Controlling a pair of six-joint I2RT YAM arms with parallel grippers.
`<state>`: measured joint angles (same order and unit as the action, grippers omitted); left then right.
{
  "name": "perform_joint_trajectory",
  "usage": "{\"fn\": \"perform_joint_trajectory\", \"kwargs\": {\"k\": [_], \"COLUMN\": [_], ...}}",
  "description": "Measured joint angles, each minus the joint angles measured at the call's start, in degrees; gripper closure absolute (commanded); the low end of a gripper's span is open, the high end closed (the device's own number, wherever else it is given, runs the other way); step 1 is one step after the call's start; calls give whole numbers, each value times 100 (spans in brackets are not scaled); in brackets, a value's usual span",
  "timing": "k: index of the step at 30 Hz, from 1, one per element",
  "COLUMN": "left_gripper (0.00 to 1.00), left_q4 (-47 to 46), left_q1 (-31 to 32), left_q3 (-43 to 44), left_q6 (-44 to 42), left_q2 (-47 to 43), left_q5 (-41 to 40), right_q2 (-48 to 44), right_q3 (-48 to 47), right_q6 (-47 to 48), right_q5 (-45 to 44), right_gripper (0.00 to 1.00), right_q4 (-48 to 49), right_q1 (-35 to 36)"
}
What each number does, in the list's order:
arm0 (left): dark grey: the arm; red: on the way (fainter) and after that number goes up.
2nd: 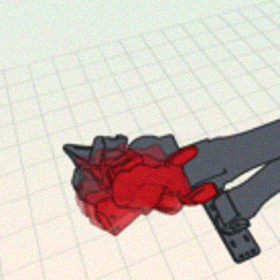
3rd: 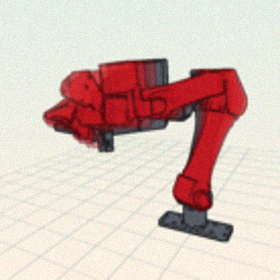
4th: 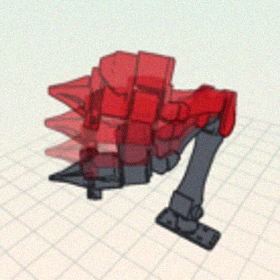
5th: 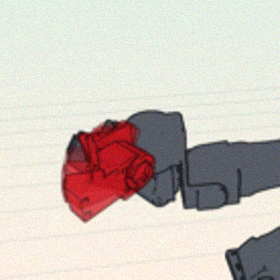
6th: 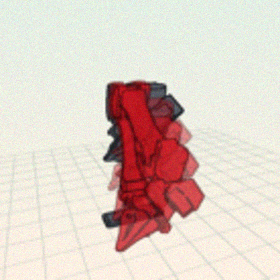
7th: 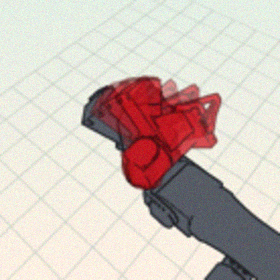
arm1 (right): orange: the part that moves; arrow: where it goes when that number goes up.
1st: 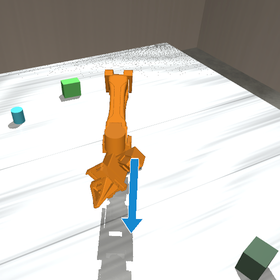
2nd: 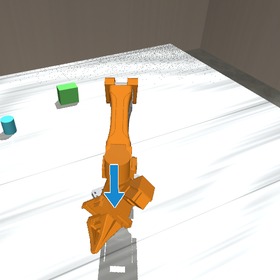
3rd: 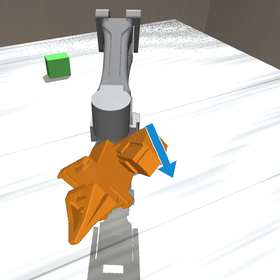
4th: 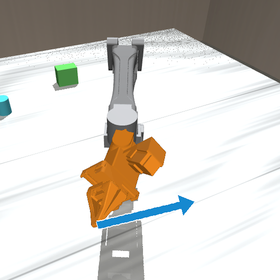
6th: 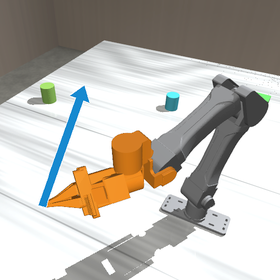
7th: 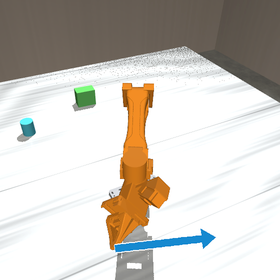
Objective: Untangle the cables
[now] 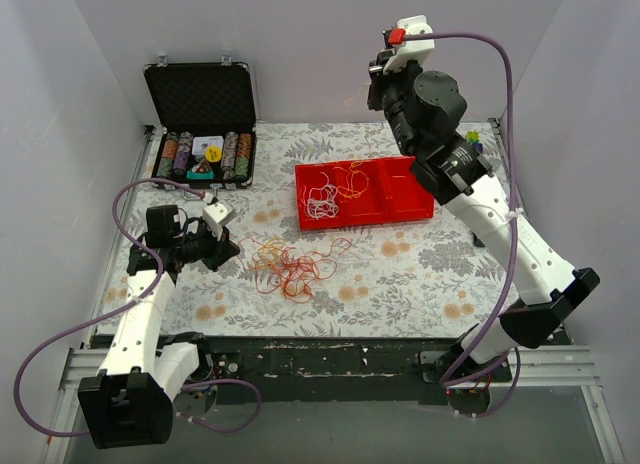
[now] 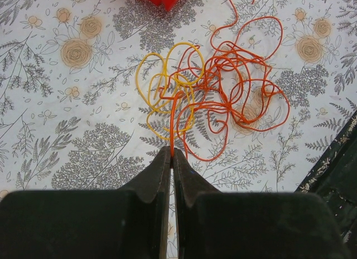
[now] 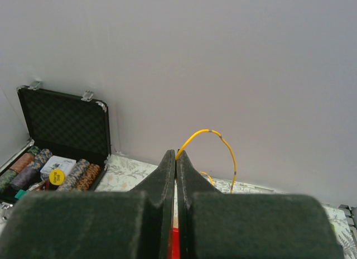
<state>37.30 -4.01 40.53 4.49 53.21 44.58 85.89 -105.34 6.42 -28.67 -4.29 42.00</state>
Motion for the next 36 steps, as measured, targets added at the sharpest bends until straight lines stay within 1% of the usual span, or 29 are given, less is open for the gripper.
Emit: {"fn": "perform_joint_trajectory", "kwargs": {"k": [8,17,26,30,36], "left_gripper": [100,100,100,100,100], "left_q4": [0,0,0,0,0], "left_q1": [0,0,0,0,0], "left_q3": [0,0,0,0,0], "left_q6": [7,50,92,109,138], "left_q2": [0,0,83,92,96], "left_q5": [0,2,-2,0,0], "right_q2": [258,348,820,756,448], "right_q3": [-33,-31,-9,308,1370], "right_q6": [-151,-332,-671,-815,-1154], "right_q5": [146,365,686,745,855], "right_gripper": [99,99,99,99,99], "right_q4": [-94,-166,-205,-114,44], "right_q1": [-216,-450,-595,-625,-809]}}
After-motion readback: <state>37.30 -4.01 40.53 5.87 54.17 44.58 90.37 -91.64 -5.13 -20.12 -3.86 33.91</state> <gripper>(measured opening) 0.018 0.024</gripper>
